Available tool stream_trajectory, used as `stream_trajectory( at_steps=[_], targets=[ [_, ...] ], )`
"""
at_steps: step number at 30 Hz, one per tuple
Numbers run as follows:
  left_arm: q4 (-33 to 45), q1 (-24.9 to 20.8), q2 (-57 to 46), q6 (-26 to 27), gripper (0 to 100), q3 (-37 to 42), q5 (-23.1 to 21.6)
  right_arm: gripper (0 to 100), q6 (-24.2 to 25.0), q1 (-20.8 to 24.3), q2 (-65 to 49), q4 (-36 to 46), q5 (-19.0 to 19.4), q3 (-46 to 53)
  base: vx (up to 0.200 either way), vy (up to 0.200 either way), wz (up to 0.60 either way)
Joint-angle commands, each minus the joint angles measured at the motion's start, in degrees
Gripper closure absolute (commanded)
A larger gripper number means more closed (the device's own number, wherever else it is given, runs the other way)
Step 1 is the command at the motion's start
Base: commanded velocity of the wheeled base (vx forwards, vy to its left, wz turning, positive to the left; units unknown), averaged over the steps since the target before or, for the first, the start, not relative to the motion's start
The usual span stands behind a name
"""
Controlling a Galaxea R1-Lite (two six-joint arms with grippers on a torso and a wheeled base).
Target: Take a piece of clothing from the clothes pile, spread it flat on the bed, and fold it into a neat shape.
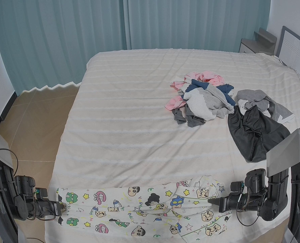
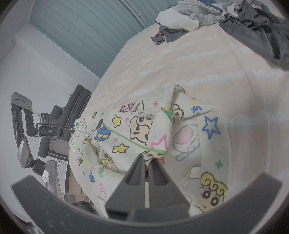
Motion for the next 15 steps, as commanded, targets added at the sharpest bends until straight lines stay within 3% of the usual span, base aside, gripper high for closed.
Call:
stream_trajectory(
  at_steps=[1,2,4,5,12,15],
  targets=[
    [-0.1,0.0,1.6,0.0,100,1.0,0.0,100,0.0,0.1,1.3,0.0,0.0,0.2,0.000,0.000,0.00],
    [-0.1,0.0,1.6,0.0,0,1.0,0.0,100,0.0,0.1,1.3,0.0,0.0,0.3,0.000,0.000,0.00],
    [0.0,0.0,1.6,0.0,0,1.0,-0.1,100,-0.2,0.1,1.3,0.0,0.0,0.4,0.000,0.000,0.00],
    [0.0,0.0,1.6,0.0,0,1.0,0.0,0,-0.2,0.1,1.4,0.0,0.0,0.4,0.000,0.000,0.00],
    [-0.5,1.3,1.2,-1.5,0,1.0,-0.3,0,-0.2,-0.2,-0.3,-0.1,-0.2,1.5,0.000,0.000,0.00],
    [-0.5,3.4,-1.3,-4.4,0,1.0,-3.5,0,0.3,-0.5,-3.5,-0.2,-0.3,3.2,0.000,0.000,0.00]
  ],
)
